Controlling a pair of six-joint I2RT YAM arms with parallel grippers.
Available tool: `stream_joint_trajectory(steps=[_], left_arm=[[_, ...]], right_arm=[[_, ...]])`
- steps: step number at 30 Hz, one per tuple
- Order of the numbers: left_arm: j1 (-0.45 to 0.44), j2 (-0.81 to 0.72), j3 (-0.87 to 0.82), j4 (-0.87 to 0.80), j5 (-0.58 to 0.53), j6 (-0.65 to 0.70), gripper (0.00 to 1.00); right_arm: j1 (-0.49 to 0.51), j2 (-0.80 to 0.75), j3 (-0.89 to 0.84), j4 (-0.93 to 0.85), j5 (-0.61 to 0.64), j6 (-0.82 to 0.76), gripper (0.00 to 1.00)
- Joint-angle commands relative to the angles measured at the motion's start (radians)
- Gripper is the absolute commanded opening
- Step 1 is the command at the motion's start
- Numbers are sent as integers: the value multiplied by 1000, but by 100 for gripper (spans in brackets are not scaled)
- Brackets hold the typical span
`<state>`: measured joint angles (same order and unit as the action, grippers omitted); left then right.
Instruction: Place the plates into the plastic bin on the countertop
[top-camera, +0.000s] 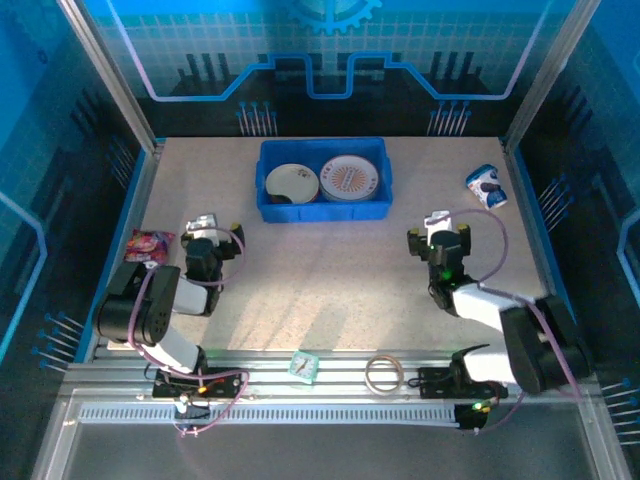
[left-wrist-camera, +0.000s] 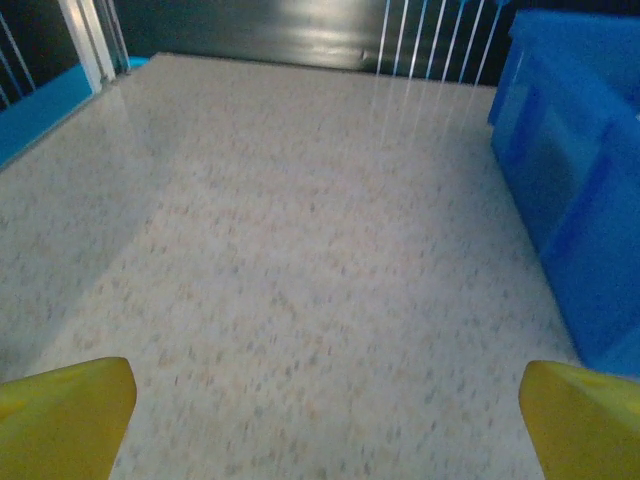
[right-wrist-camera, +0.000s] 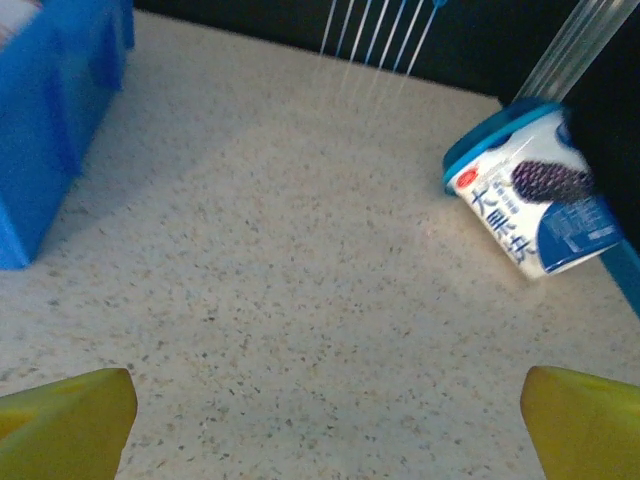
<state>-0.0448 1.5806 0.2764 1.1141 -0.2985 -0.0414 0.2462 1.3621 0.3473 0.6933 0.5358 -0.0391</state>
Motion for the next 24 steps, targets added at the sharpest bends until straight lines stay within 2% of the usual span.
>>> stream_joint_trajectory(steps=[1,3,5,6,7,8,9,10,24], left_arm=[[0,-22,57,-81,23,25,99],[2,-23,75,-120,22,22,99],[1,-23,87,-144,19,21,99],[2,-22,87,-140,18,23,99],[2,-22,87,-142,17,22,99],[2,-21,87,-141,19,21,99],[2,-22,87,-141,19,22,99],[2,-22,87,-141,19,22,99],[1,-21,87,-141,18,23,99]], right_arm=[[-37,160,-17,379,-45,-31,100],[-71,90,9,193,-124,35,100],[-123,136,-26,289,-259,47,100],[-139,196,-32,397,-285,34,100],[-141,191,-18,346,-272,45,100],[-148,160,19,216,-280,67,100],[-155,165,47,184,-287,71,100],[-155,180,28,248,-284,61,100],[-136,181,30,246,-243,51,100]])
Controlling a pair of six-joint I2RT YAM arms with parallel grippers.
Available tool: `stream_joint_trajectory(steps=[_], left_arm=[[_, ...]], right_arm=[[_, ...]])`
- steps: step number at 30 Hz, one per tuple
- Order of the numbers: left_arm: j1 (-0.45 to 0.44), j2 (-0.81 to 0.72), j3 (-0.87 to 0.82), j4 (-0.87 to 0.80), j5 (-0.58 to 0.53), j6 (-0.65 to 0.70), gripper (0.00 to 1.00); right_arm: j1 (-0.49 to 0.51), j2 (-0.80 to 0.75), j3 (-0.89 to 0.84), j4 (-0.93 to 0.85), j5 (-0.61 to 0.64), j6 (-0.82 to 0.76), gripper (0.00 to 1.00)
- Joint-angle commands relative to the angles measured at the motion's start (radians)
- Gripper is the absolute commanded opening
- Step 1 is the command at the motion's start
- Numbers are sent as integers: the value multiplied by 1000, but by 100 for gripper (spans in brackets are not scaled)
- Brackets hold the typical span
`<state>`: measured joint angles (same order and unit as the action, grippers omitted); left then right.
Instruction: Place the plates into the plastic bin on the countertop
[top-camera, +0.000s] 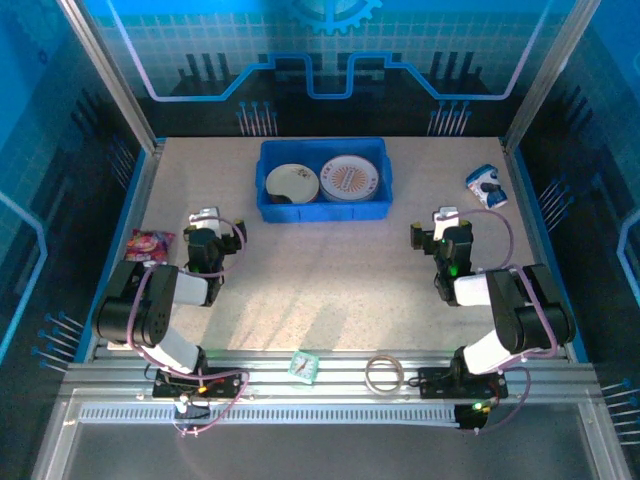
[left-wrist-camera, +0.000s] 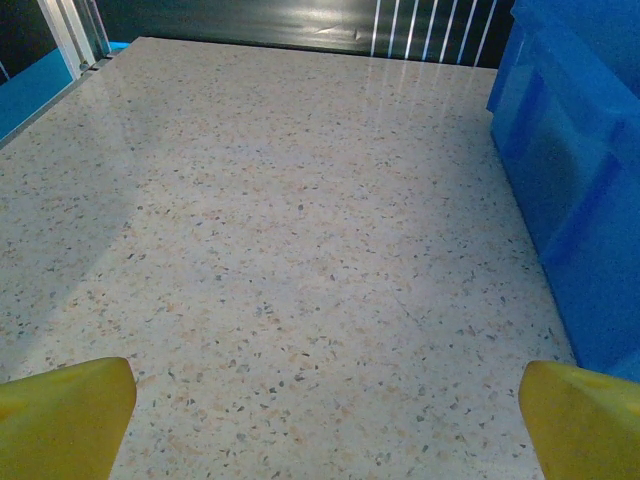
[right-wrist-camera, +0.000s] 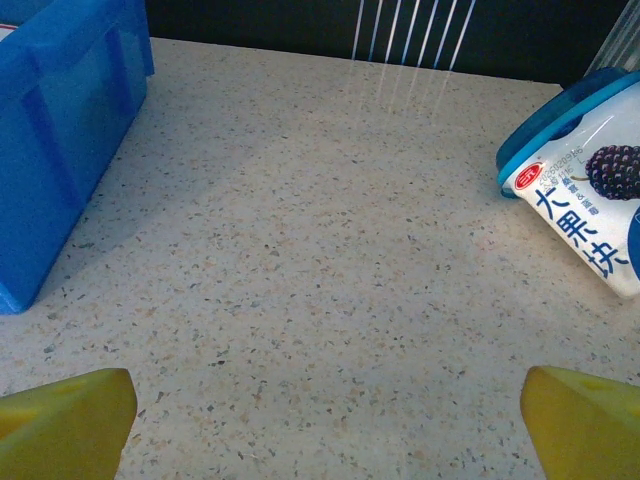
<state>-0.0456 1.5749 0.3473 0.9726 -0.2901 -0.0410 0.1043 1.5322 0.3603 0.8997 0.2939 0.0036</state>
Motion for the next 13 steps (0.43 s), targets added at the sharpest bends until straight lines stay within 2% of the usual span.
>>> stream_joint_trajectory(steps=[1,6,9,13], left_arm=[[1,-15,16,1,9,22,99],[2,-16,16,0,9,23,99],[1,-16,16,0,9,23,100],[1,-15,16,0,9,23,99]], right_arm=[[6,12,17,40,-1,8,100],[-24,8,35,-3,-73,25,100],[-45,8,51,-36,-224,-6,100],[-42,8,42,-20,-228,-11,100]])
